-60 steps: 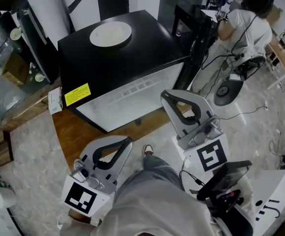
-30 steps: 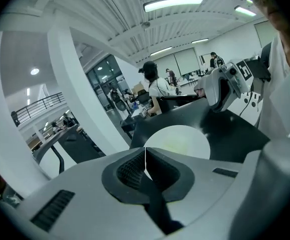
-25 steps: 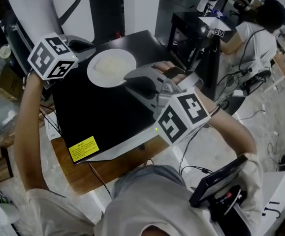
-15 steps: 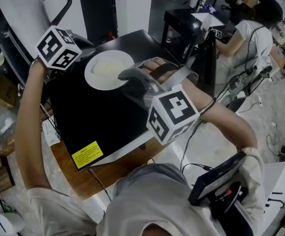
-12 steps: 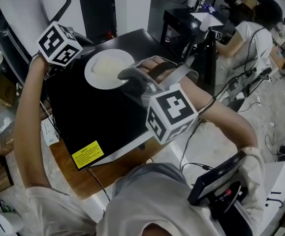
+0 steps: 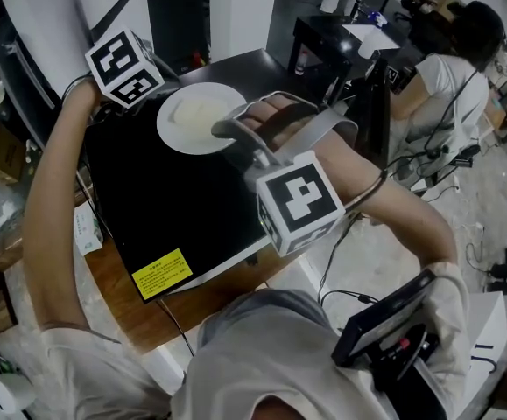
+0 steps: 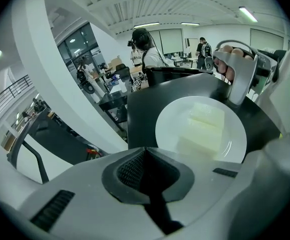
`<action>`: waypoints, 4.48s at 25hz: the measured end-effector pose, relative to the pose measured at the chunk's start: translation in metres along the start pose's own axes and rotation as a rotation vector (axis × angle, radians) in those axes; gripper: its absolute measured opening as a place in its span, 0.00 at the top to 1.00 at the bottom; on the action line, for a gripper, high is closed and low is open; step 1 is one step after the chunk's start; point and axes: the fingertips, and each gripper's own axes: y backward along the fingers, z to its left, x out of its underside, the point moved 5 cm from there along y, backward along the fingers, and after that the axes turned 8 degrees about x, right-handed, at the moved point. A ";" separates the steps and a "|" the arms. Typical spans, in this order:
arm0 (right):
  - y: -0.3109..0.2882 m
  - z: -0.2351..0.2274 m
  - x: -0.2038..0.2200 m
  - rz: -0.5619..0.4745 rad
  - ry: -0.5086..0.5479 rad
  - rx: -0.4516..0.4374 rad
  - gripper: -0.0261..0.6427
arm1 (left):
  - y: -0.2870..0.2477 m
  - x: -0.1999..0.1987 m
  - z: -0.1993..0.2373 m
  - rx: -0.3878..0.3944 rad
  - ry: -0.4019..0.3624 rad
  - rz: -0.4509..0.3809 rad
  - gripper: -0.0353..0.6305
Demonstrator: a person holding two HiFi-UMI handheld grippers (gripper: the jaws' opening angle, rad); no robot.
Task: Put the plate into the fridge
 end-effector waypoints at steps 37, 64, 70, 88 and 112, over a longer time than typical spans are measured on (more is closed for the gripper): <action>0.036 0.006 0.038 0.087 0.027 0.337 0.91 | 0.015 -0.040 -0.046 -0.061 -0.025 -0.058 0.92; 0.168 0.062 0.065 -0.039 -0.085 0.524 0.91 | 0.098 -0.115 -0.282 -0.391 -0.002 -0.597 0.92; 0.215 0.078 0.015 -0.046 -0.065 0.617 0.91 | 0.111 -0.113 -0.361 -0.290 -0.040 -0.734 0.92; 0.358 0.177 -0.083 -0.085 -0.061 0.745 0.91 | 0.100 -0.094 -0.573 -0.204 -0.032 -0.816 0.92; 0.206 0.291 -0.054 -0.024 -0.111 0.646 0.91 | -0.058 -0.014 -0.524 -0.509 0.364 -0.767 0.92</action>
